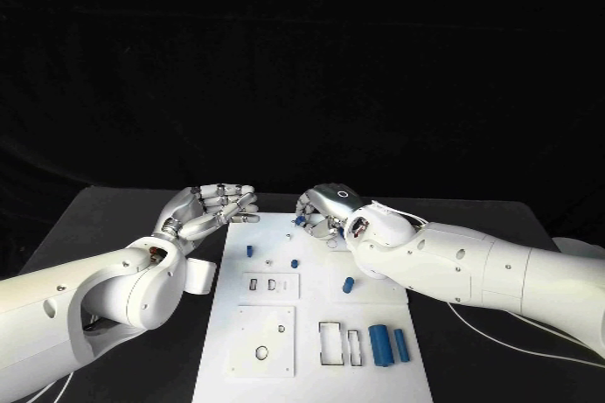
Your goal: Assemble the parts on the task board
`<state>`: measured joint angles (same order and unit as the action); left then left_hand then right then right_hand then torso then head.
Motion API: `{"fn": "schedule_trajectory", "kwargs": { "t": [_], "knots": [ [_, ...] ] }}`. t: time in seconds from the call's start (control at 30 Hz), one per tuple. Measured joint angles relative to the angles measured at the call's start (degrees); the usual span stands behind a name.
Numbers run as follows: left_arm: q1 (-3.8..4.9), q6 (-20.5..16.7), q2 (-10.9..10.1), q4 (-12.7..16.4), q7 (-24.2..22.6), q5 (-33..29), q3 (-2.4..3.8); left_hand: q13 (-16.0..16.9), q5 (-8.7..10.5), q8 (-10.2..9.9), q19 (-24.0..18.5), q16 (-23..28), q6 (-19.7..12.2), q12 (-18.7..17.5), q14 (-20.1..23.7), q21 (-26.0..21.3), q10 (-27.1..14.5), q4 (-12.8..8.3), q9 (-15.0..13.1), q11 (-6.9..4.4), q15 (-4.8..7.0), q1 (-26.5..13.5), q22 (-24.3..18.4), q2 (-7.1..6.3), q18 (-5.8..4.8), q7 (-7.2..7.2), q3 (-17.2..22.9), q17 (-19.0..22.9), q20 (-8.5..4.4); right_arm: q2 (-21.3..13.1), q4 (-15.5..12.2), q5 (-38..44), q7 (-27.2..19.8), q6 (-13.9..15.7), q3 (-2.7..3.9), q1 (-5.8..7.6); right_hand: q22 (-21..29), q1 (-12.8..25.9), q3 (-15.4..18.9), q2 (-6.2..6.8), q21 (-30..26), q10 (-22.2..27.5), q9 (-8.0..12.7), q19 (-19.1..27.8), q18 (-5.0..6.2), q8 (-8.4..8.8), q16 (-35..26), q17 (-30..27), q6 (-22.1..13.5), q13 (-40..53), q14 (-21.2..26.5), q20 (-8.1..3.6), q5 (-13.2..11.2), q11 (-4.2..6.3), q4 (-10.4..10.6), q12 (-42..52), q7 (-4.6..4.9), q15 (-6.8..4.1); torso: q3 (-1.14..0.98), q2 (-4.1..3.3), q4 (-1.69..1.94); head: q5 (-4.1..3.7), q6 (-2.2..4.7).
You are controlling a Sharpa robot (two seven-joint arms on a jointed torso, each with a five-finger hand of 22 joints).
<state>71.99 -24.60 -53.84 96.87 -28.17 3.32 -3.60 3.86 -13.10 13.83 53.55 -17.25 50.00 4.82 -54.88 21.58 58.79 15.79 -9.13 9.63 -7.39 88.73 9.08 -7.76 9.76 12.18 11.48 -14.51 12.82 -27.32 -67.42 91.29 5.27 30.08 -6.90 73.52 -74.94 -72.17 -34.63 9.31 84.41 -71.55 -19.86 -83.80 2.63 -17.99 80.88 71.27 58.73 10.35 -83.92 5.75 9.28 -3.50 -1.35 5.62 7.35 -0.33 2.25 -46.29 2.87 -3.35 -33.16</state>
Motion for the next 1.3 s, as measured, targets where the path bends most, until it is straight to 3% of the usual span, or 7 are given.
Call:
{"fn": "schedule_trajectory", "kwargs": {
  "t": [0.77, 1.3],
  "knots": [
    [0.06, 0.00, -0.03, -0.30, 0.16, -0.03, -0.01, 0.00, 0.00, 0.00, 0.00, 0.00, 0.00, 0.00, 0.00, 0.00, 0.00, -0.15, 0.00, 0.00, 0.00, 0.00, 0.05, 0.00, 0.00, 0.00, 0.15, 0.01, 0.00, -0.03, -1.85, 0.50, 0.49, 1.67, 0.16, 0.01, 0.02, 0.30, 0.00, 0.31, 0.00, 0.00, -0.07, 0.00, 0.00, -0.21, 0.00, 0.05, -0.01, 0.18, 0.00, 0.00, 0.16, 0.00, 0.00, 0.00, -0.20, 0.00, 0.18, -0.24, 0.27, -0.17, 0.37],
    [0.09, 0.04, 0.03, -0.28, 0.27, -0.04, -0.01, 0.00, 0.25, 0.00, 0.00, 0.00, 0.00, 0.00, 0.00, 0.00, 0.00, -0.15, 0.00, 0.00, 0.00, 0.23, 0.04, -0.23, 0.00, 0.00, 0.15, -0.06, 0.00, 1.38, 0.82, 0.93, 0.93, -1.61, 0.28, 0.11, 0.03, 0.76, 0.28, 0.78, 0.00, 0.00, -0.39, 0.00, 0.00, -0.03, 0.00, -0.06, -0.15, 0.19, 0.00, 0.00, 0.16, 0.01, 0.27, -0.22, -0.30, 0.00, 0.27, -0.35, 0.46, -0.25, 0.04]
  ]
}}
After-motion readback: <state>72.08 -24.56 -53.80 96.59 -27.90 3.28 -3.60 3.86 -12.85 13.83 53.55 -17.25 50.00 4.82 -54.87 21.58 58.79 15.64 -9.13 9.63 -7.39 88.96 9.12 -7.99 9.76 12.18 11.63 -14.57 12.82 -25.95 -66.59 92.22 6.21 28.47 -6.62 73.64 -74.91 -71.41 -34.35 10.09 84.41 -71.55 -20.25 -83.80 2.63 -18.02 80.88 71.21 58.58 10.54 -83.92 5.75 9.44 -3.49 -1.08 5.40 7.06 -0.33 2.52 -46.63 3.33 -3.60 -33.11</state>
